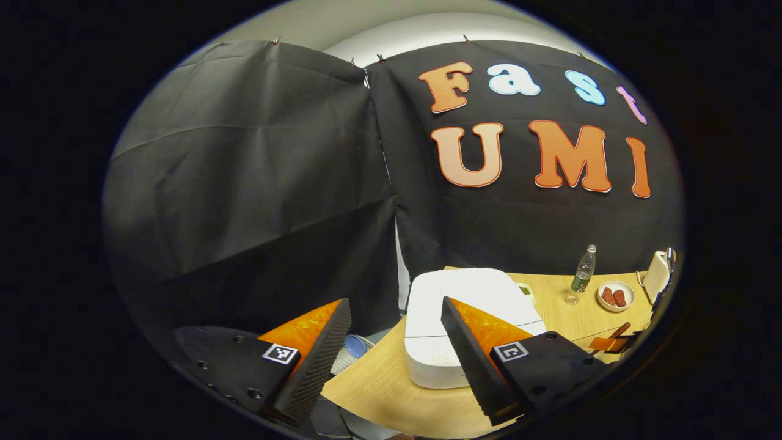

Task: Close the left gripper, press the button to open the rice cooker; take a wooden spoon from the chopstick holder with the right hand, scoop a spoonful of rice and pour it into the rice cooker, then put the wooden spoon back into the chopstick holder.

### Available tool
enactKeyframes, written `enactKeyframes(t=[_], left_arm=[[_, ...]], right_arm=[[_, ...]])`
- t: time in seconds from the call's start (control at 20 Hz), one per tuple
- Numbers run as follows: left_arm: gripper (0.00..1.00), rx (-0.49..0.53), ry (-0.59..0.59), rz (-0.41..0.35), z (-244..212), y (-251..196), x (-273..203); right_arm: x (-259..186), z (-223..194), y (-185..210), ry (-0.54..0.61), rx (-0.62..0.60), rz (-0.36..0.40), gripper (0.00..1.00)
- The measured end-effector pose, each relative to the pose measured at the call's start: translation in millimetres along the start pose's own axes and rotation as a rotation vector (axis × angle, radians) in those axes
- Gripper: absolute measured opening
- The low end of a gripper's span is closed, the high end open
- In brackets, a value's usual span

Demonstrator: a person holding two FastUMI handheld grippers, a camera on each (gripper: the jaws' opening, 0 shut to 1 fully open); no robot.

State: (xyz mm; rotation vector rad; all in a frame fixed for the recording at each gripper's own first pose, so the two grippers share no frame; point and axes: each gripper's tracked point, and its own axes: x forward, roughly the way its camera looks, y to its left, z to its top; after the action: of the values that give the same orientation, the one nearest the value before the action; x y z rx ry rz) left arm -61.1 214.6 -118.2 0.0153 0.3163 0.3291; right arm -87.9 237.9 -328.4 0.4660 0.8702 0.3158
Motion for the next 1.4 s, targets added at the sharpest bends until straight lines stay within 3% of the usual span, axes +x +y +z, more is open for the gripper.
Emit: enactKeyframes(t=[0.1,0.15,0.65,0.95,1.05,1.1,1.15,1.25,1.3,1.4], left_arm=[[0.95,0.003,0.000,-0.014,-0.4,-5.4,-0.3],[1.00,0.001,0.003,-0.021,-0.9,-9.2,-0.2],[1.00,0.024,-0.029,-0.081,14.5,-57.7,-7.5],[1.00,0.014,-0.055,-0.086,26.0,-74.4,-9.1],[1.00,0.000,-0.068,-0.095,32.0,-79.6,-9.5],[0.95,-0.004,-0.077,-0.099,34.9,-82.5,-9.6],[1.00,-0.007,-0.085,-0.100,37.9,-83.6,-10.6],[1.00,-0.014,-0.101,-0.114,40.7,-89.2,-10.8],[0.95,-0.021,-0.100,-0.127,41.2,-93.0,-9.3],[1.00,-0.025,-0.096,-0.139,39.6,-92.9,-3.4]], right_arm=[[-10.5,13.6,-5.0,-0.022,0.074,0.039,0.12],[-16.3,20.0,-10.6,-0.035,0.105,0.046,0.12],[-58.5,78.8,-48.5,-0.122,0.444,0.124,0.11],[-85.2,121.7,-51.8,-0.180,0.612,0.227,0.12],[-91.6,133.5,-52.1,-0.195,0.651,0.260,0.11],[-91.8,136.8,-54.1,-0.200,0.657,0.265,0.11],[-91.6,139.4,-56.6,-0.208,0.653,0.263,0.11],[-88.4,138.6,-61.4,-0.212,0.637,0.248,0.12],[-85.0,135.9,-62.6,-0.204,0.634,0.245,0.12],[-83.6,133.0,-64.1,-0.195,0.643,0.246,0.11]])
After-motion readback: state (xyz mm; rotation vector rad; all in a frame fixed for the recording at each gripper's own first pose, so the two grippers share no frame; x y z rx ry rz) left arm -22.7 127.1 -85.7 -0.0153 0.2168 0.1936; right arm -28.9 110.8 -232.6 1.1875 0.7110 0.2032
